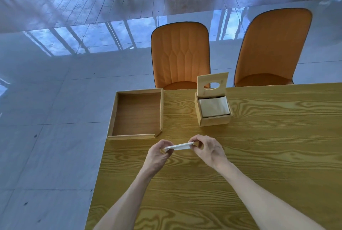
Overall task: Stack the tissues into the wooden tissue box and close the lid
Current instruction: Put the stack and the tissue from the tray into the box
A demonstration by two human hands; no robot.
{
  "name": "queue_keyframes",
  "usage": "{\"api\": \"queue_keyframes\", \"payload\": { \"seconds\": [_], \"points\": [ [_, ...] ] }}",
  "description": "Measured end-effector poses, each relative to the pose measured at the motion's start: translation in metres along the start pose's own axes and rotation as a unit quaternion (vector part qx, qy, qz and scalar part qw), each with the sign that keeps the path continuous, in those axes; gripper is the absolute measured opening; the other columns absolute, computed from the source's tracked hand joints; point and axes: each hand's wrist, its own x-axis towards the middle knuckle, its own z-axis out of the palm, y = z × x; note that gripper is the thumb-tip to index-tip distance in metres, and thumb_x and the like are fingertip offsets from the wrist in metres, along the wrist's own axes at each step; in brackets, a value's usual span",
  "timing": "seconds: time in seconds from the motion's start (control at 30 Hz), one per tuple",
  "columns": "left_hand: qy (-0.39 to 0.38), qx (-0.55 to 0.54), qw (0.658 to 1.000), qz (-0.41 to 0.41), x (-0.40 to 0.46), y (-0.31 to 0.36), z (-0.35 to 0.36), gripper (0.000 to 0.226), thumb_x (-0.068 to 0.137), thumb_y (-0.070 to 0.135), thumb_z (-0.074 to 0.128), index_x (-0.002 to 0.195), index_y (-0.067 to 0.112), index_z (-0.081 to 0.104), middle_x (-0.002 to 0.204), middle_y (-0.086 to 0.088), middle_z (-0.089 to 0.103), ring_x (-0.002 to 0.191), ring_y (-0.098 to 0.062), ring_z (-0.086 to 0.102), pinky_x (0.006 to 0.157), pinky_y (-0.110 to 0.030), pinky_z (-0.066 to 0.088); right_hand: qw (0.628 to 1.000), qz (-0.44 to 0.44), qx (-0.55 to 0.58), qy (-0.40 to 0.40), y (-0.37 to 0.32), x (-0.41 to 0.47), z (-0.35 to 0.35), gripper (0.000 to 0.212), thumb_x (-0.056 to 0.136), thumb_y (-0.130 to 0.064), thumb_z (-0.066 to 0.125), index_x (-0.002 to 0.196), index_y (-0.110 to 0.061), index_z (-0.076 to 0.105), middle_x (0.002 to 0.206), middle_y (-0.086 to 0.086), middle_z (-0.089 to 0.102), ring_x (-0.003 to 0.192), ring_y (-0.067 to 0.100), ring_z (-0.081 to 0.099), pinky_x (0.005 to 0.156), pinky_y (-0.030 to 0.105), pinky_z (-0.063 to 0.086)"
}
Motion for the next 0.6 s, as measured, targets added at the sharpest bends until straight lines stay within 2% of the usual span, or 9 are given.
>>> {"api": "queue_keyframes", "payload": {
  "seconds": [0.1, 0.17, 0.27, 0.4, 0.53, 0.6],
  "points": [
    [0.014, 0.048, 0.999, -0.011, 0.001, -0.002, 0.002, 0.007, 0.089, 0.022, 0.072, 0.095, 0.025, 0.072, 0.101, 0.002, 0.072, 0.086, -0.014, 0.063, 0.073, -0.032, 0.052, 1.000, -0.002, -0.012, -0.023, 0.003, 0.000, 0.002, 0.014, 0.090, -0.032, 0.063, 0.102, -0.034, 0.070, 0.096, -0.011, 0.072, 0.087, 0.009, 0.064, 0.072, 0.027, 0.052],
    [0.025, 0.051, 0.998, -0.007, 0.002, -0.001, 0.002, 0.007, 0.089, 0.023, 0.072, 0.095, 0.026, 0.073, 0.099, 0.002, 0.072, 0.096, -0.014, 0.064, 0.070, -0.027, 0.053, 1.000, -0.006, -0.008, -0.011, 0.003, 0.000, 0.003, 0.014, 0.091, -0.031, 0.063, 0.102, -0.032, 0.072, 0.096, -0.012, 0.073, 0.085, 0.008, 0.064, 0.071, 0.024, 0.052],
    [0.032, 0.052, 0.998, -0.003, 0.003, 0.003, -0.001, 0.007, 0.090, 0.026, 0.071, 0.097, 0.026, 0.073, 0.100, 0.005, 0.073, 0.097, -0.009, 0.065, 0.066, -0.021, 0.051, 1.000, -0.003, 0.008, 0.007, 0.003, 0.001, 0.003, 0.015, 0.091, -0.029, 0.063, 0.103, -0.031, 0.072, 0.095, -0.012, 0.073, 0.082, 0.006, 0.064, 0.070, 0.023, 0.052],
    [0.022, 0.043, 0.999, -0.013, 0.006, 0.005, 0.000, 0.006, 0.092, 0.025, 0.070, 0.097, 0.026, 0.072, 0.095, 0.004, 0.074, 0.093, -0.011, 0.069, 0.064, -0.019, 0.051, 1.000, 0.015, 0.009, -0.025, 0.007, -0.001, 0.001, 0.017, 0.093, -0.032, 0.060, 0.105, -0.029, 0.072, 0.094, -0.010, 0.073, 0.085, 0.009, 0.064, 0.071, 0.024, 0.050],
    [0.025, 0.021, 0.999, -0.003, 0.013, 0.016, 0.008, 0.016, 0.091, 0.028, 0.071, 0.104, 0.021, 0.071, 0.098, 0.002, 0.075, 0.093, -0.014, 0.070, 0.074, -0.024, 0.056, 0.998, 0.035, 0.051, 0.003, 0.014, -0.002, -0.012, 0.019, 0.092, -0.031, 0.063, 0.108, -0.025, 0.072, 0.095, -0.010, 0.073, 0.083, 0.006, 0.063, 0.071, 0.019, 0.048],
    [0.028, 0.004, 1.000, 0.011, 0.019, 0.026, 0.014, 0.020, 0.090, 0.029, 0.072, 0.107, 0.019, 0.071, 0.098, 0.003, 0.075, 0.093, -0.010, 0.070, 0.076, -0.019, 0.055, 0.995, 0.047, 0.077, 0.031, 0.017, -0.001, -0.024, 0.022, 0.092, -0.033, 0.064, 0.110, -0.024, 0.072, 0.094, -0.011, 0.073, 0.083, 0.005, 0.064, 0.071, 0.016, 0.048]
  ]
}}
